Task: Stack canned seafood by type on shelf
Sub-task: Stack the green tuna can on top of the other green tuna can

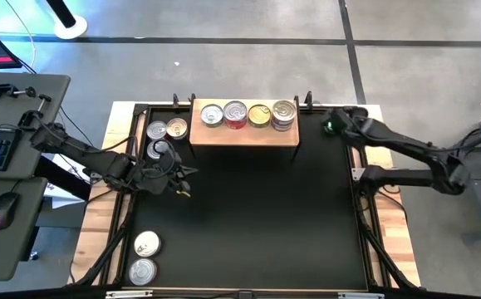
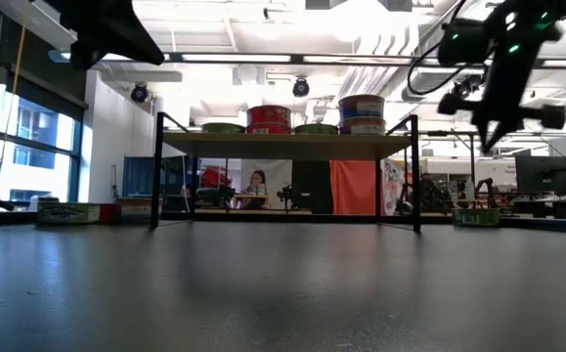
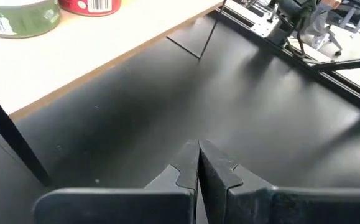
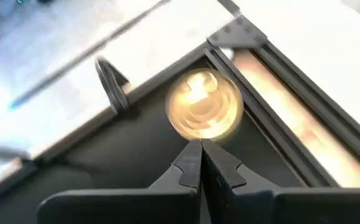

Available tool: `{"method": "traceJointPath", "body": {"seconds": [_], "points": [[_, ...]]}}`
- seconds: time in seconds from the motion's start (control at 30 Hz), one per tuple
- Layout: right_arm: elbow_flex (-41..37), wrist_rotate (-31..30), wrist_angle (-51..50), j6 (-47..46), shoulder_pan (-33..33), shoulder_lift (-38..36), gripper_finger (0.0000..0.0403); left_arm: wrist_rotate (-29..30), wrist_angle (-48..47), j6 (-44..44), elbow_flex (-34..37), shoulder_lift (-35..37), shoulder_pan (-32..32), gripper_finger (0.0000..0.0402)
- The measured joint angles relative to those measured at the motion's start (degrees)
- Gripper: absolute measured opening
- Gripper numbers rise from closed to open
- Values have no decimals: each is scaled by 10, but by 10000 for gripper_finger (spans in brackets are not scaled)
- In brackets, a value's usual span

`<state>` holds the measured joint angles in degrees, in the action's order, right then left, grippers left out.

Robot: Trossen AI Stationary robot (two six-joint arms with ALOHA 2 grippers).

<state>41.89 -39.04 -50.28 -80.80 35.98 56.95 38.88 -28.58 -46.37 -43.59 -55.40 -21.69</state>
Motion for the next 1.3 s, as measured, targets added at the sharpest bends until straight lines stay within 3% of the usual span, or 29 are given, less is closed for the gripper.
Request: {"method": "traceJointPath", "body": {"seconds": [0.13, 0.37, 1.03, 1.3], "points": [[0, 28, 100, 101, 93, 62, 0, -28, 0, 0, 0, 0, 0, 0], [1, 133, 176, 230, 219, 182, 0, -62, 1, 0, 0, 0, 0, 0], [5, 115, 140, 275, 201, 280, 0, -53, -1, 40, 0, 0, 0, 0], [9, 218, 84, 386, 169, 278, 0, -34, -1, 57, 0, 0, 0, 0]]}}
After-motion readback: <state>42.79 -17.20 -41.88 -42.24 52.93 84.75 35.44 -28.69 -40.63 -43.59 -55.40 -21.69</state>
